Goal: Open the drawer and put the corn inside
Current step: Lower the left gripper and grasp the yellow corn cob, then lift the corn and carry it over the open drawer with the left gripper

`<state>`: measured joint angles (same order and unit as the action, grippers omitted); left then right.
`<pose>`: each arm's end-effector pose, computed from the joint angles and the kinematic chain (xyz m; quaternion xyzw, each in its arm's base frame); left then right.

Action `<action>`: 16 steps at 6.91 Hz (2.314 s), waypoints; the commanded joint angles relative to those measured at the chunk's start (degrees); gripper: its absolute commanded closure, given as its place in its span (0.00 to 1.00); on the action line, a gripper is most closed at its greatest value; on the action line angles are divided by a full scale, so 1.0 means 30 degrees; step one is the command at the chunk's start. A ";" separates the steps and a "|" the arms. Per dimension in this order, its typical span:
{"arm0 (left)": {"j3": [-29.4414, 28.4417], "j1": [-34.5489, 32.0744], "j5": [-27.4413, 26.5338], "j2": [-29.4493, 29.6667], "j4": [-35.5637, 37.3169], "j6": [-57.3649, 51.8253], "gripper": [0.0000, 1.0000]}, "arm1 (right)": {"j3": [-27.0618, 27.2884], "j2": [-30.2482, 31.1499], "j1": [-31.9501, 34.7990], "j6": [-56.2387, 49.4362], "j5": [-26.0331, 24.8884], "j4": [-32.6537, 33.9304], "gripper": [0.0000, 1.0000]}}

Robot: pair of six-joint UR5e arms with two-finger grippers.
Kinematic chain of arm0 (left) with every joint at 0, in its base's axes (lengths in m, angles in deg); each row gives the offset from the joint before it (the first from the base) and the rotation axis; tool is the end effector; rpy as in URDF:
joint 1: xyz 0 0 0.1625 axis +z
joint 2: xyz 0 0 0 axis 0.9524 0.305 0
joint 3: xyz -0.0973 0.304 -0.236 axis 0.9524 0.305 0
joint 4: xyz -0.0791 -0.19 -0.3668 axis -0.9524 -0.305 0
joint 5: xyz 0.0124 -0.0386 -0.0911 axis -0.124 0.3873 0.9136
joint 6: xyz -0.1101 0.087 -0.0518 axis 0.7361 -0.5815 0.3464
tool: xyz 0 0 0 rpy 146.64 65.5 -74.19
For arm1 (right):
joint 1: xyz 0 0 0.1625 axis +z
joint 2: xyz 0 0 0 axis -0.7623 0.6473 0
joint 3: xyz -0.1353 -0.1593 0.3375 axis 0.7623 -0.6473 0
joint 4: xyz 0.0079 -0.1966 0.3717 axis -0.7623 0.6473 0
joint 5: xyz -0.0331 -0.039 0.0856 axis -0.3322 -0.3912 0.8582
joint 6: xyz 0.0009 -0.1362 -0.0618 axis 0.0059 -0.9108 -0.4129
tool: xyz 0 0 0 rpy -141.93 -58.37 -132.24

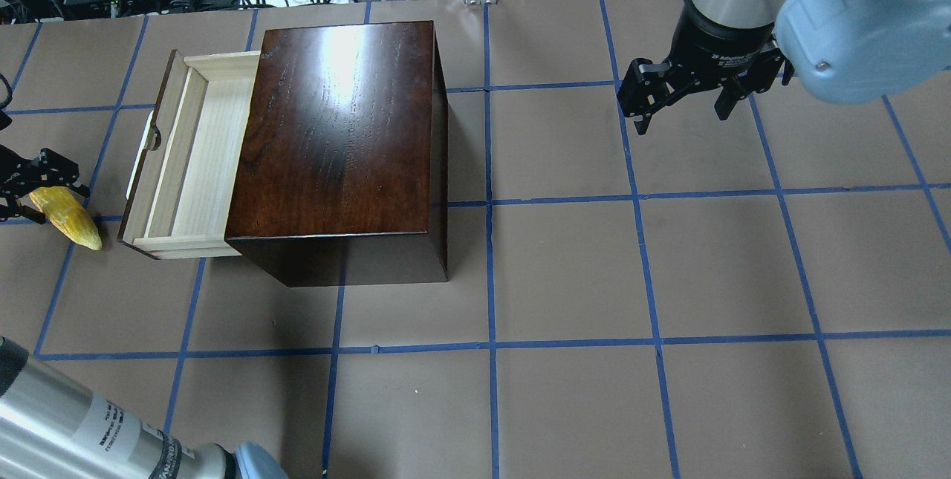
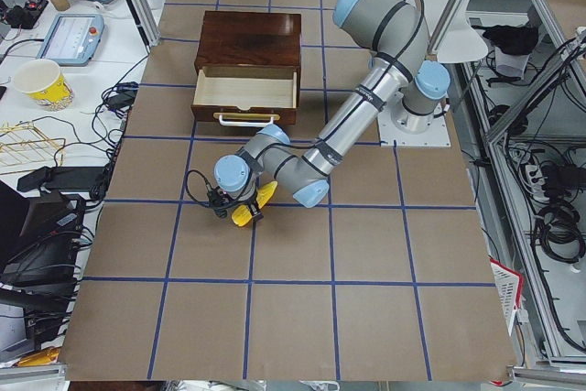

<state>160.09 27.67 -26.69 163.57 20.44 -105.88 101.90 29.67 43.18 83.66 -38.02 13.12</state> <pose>0.3660 -0.5655 0.1135 0.2493 -0.9641 -0.0468 0.0779 0.1544 -0.5053 0.3853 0.0693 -0.9975 -0.0002 0.0138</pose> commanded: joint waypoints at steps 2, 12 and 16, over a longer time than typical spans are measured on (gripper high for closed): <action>-0.0095 0.0004 -0.0077 0.0207 -0.0035 -0.0160 1.00 | 0.0000 0.0000 0.0018 -0.0001 0.0000 0.0000 0.00; -0.4403 -0.6339 -0.1274 -0.5649 -0.7007 -0.1413 1.00 | 0.0000 0.0000 0.0017 -0.0001 0.0000 0.0000 0.00; -0.3296 -0.9860 -0.1278 -0.5126 -0.6834 -0.3911 1.00 | 0.0000 0.0000 -0.0041 -0.0001 0.0000 0.0000 0.00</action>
<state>148.40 1.19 -30.52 147.96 -0.42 -116.97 101.90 29.67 43.09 83.66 -38.02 13.11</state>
